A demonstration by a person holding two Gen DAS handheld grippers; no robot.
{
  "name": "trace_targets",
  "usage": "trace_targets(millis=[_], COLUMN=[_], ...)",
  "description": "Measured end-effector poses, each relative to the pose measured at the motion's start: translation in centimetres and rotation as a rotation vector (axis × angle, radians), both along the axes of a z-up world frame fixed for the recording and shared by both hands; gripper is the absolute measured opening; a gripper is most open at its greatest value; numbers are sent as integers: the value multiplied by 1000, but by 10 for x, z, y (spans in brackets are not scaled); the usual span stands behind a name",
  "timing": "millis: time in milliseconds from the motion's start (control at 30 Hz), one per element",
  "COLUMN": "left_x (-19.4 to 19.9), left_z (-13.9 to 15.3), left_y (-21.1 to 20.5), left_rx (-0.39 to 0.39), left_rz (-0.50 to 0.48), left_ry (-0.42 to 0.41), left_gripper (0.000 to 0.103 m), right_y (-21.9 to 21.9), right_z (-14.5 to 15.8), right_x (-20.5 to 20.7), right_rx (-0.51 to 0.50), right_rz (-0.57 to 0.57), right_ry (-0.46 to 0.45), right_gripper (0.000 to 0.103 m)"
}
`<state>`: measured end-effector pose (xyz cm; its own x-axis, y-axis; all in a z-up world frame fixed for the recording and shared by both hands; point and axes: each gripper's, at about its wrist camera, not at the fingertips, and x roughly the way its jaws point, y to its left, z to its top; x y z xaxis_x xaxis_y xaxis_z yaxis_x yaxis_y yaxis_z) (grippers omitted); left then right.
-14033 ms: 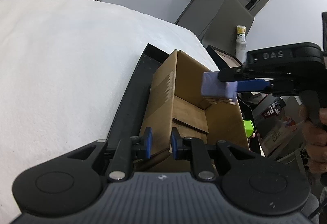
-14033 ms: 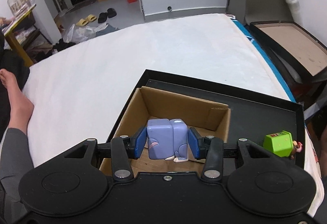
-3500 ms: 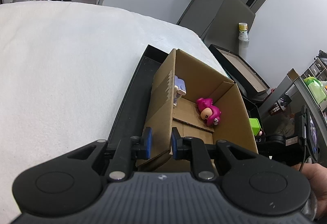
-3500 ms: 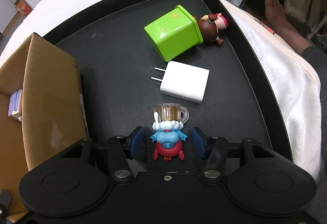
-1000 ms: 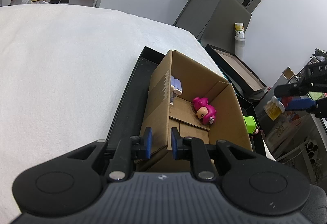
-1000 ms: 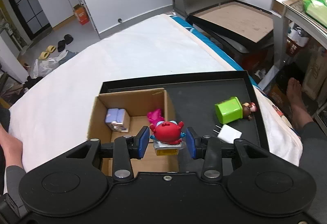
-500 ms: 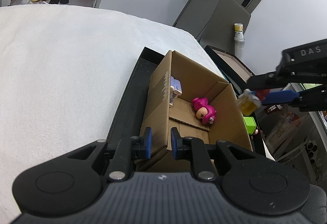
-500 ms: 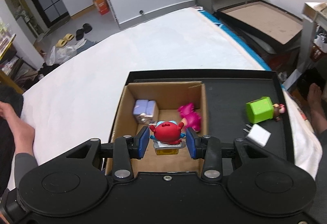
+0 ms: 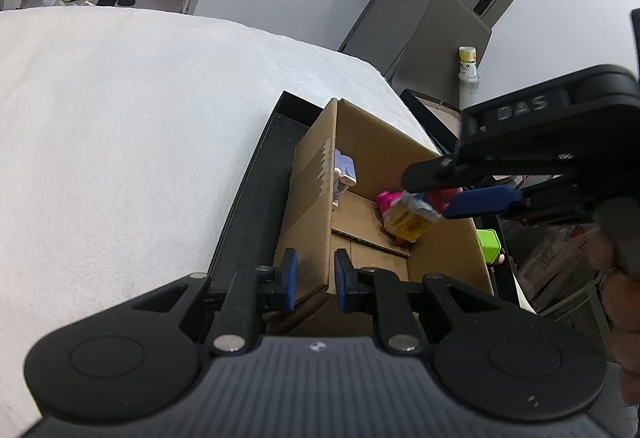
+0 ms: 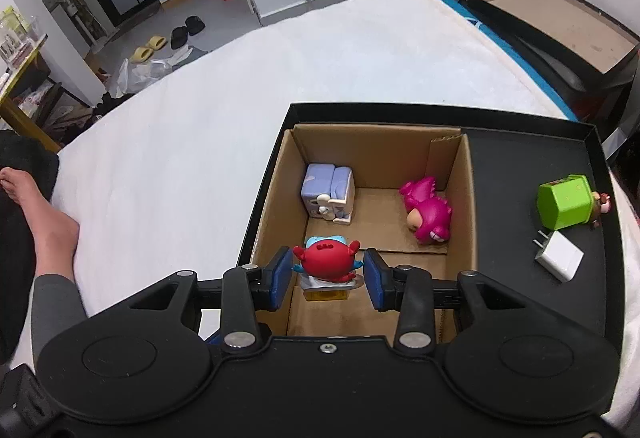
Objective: Organize rigid objects
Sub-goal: 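Carry the blue-red figure with the right gripper into the cardboard box, then open the right gripper to release the figure and withdraw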
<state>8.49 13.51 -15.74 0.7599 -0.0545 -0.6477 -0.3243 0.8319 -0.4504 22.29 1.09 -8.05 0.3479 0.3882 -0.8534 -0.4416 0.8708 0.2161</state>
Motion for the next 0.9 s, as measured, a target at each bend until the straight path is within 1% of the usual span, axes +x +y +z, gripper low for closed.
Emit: trace_targets(millis=[333,433,500,533,567,600,667,900], left_x=[0,0,-1,-1,0,0,0,1], left_z=[-2,-2,-2,-2,-2,-2,-3,-4], left_y=[3,3,3,3,3,3,3,1], left_rx=[-7,-5,-5,-5,-5,-6,-6,3], left_rz=[-1,-1,-2,-2,-3,-3,-2,-4], left_ry=[0,0,0,0,1,0,3,3], left_gripper=[18,18,18,18,18,18,18,19], right_y=[7,8,9,9,8,7,4,-8], right_z=[-24,-31,-35,-36,-35,-35,-32,-19], right_x=[12,21,30,35,39,43,46,43], right_rx=[-58,-75,-68,-51,-39,-42,-40,-31], right_rz=[-16,-24,-32,-37,-49,-64,-79,-56], right_ry=[8,6,-2,-8,-14,-14,-14,-15], right_gripper=[39,39,40,45,55,59,61,65])
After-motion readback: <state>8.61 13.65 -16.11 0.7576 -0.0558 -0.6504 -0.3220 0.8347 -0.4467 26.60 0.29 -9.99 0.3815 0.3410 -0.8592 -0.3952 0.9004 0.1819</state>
